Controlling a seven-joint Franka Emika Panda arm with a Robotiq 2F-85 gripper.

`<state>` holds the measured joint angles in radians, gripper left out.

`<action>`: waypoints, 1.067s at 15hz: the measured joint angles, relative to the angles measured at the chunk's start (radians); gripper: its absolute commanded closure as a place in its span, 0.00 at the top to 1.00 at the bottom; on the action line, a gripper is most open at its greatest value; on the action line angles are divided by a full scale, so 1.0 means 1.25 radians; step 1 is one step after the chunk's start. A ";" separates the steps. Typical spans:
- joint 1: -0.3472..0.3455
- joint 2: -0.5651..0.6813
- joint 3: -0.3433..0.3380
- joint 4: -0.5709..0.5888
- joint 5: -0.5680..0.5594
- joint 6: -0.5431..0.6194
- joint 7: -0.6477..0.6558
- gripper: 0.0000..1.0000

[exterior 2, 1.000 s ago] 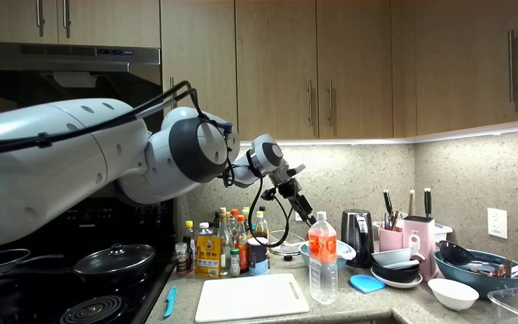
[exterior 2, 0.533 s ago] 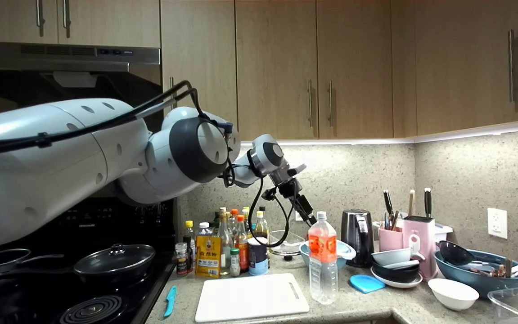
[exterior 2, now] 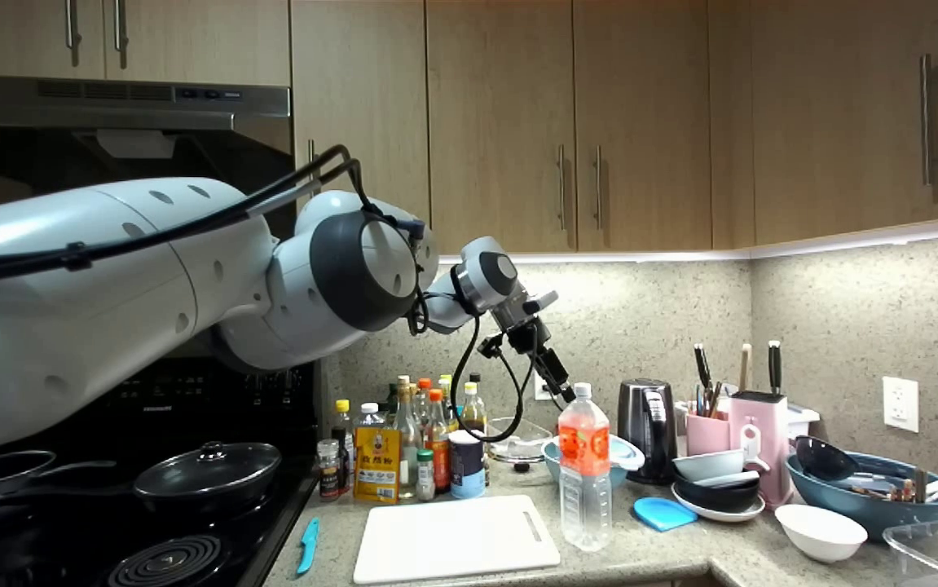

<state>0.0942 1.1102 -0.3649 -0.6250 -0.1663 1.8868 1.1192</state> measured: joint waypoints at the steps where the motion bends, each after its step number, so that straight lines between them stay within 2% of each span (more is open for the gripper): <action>1: 0.001 0.000 0.000 0.000 0.000 0.000 0.000 1.00; 16: -0.005 0.001 0.000 0.020 0.001 0.000 0.012 1.00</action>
<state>0.0884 1.1116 -0.3649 -0.6001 -0.1649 1.8865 1.1343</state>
